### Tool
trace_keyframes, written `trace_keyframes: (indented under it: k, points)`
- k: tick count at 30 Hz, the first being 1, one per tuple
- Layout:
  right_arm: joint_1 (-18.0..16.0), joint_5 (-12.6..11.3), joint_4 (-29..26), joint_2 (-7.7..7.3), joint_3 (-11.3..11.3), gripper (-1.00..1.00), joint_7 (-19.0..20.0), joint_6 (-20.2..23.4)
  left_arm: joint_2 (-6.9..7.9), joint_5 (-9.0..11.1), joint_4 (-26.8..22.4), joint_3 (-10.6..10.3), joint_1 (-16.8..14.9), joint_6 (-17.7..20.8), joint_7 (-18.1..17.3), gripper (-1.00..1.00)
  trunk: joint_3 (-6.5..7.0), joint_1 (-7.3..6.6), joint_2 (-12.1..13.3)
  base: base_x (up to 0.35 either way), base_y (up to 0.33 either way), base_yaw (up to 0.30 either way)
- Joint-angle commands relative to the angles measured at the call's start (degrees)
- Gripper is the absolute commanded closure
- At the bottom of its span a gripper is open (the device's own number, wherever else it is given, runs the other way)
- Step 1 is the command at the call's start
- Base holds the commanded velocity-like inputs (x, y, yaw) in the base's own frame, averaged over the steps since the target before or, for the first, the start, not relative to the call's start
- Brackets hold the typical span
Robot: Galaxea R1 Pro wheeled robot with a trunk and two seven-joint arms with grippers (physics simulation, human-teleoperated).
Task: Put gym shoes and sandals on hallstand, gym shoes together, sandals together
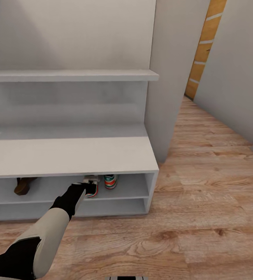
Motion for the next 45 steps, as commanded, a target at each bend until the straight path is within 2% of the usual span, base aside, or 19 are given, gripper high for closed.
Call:
trace_keyframes:
  k: [1, 37, 38, 45]
  points:
    - [-0.04, -0.31, -0.02, 0.02, -0.19, 1.00, 0.41, 0.22, -0.08, -0.56, -0.11, 0.47, -0.01, 0.25, -0.34, 1.00, -0.05, -0.01, -0.02, 0.013, -0.005, 0.000]
    - [-0.04, -0.30, 0.00, 0.07, -0.19, 1.00, 0.32, 0.22, -0.08, -0.48, -0.15, 0.47, -0.01, 0.25, -0.34, 1.00, -0.05, -0.01, -0.02, 0.059, 0.000, 0.000]
    - [-0.04, -0.30, 0.00, 0.06, -0.19, 1.00, 0.32, 0.22, -0.08, -0.48, -0.15, 0.47, -0.01, 0.25, -0.34, -1.00, -0.05, -0.01, -0.02, 0.001, 0.000, 0.000]
    - [-0.04, -0.29, 0.00, 0.02, -0.19, 1.00, 0.33, 0.22, 0.08, -0.51, -0.23, 0.49, -0.01, 0.25, -0.34, -1.00, -0.05, -0.01, -0.02, 0.000, 0.000, 0.000]
